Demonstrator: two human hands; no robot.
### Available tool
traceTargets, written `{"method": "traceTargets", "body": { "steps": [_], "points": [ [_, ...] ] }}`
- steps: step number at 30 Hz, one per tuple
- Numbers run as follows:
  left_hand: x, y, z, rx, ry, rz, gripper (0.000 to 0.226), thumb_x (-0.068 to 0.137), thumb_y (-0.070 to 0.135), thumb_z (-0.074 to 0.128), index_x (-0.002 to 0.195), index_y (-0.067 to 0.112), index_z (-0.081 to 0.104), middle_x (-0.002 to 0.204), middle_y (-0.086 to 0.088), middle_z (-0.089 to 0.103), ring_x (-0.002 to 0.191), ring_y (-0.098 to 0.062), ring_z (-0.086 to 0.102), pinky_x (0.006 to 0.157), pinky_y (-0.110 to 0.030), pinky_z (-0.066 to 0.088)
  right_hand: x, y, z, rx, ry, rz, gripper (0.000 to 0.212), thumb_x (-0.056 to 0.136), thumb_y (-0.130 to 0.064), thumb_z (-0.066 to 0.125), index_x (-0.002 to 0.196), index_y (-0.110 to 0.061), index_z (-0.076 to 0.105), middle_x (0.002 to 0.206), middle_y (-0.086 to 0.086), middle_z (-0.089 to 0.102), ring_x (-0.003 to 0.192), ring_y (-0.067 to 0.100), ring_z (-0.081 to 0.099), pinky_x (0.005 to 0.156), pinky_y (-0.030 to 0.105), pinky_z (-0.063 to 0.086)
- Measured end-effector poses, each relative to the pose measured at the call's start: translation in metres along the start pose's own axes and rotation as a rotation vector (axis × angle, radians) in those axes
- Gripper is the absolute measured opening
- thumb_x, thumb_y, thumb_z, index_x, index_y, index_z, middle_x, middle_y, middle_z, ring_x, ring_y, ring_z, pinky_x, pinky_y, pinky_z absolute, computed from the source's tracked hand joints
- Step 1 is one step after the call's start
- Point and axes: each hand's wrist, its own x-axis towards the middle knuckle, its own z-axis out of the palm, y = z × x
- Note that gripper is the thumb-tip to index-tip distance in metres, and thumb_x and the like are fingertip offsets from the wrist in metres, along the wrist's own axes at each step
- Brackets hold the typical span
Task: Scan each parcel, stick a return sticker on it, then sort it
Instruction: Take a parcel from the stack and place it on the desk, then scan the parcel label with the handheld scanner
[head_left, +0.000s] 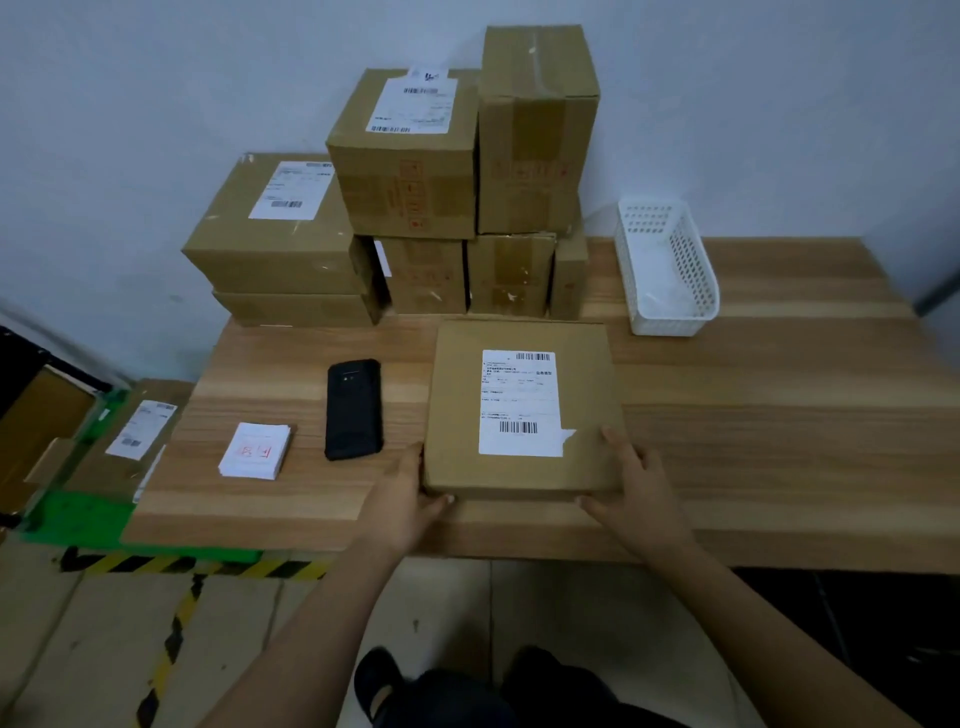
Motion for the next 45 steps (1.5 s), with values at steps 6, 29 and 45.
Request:
{"method": "traceTargets", "body": {
  "steps": [6, 29, 45],
  "points": [
    [-0.001, 0.007, -0.003, 0.045, -0.015, 0.059, 0.070, 0.083, 0.029, 0.073, 0.143, 0.019, 0.039, 0.133, -0.004, 0.057, 0.118, -0.022, 0.053, 0.080, -0.022, 0.038, -0.001, -0.001, -0.010, -0.031, 0.008, -0.007, 0.085, 0.074, -0.032, 0.081, 0.146, -0.024, 0.036, 0.139, 0.008, 0.035, 0.126, 0.022, 0.041, 0.098, 0.025, 0.037],
    [0.058, -0.109, -0.144, 0.277, 0.273, 0.218, 0.040, 0.083, 0.026, 0.069, 0.121, 0.015, 0.058, 0.111, -0.006, 0.062, 0.098, -0.028, 0.058, 0.081, -0.041, 0.050, 0.087, -0.223, 0.124, -0.172, -0.118, -0.286, 0.049, 0.091, -0.037, 0.061, 0.134, -0.020, 0.047, 0.132, 0.000, 0.043, 0.121, 0.017, 0.043, 0.101, 0.030, 0.040],
    [0.134, -0.201, -0.172, 0.358, 0.088, 0.364, 0.045, 0.077, 0.024, 0.077, 0.116, 0.011, 0.061, 0.106, -0.006, 0.063, 0.092, -0.025, 0.060, 0.077, -0.036, 0.048, 0.127, -0.264, 0.257, -0.302, -0.017, 0.280, 0.088, 0.073, -0.060, 0.068, 0.134, -0.006, 0.035, 0.130, 0.012, 0.037, 0.121, 0.028, 0.035, 0.100, 0.035, 0.034]
  ]
}}
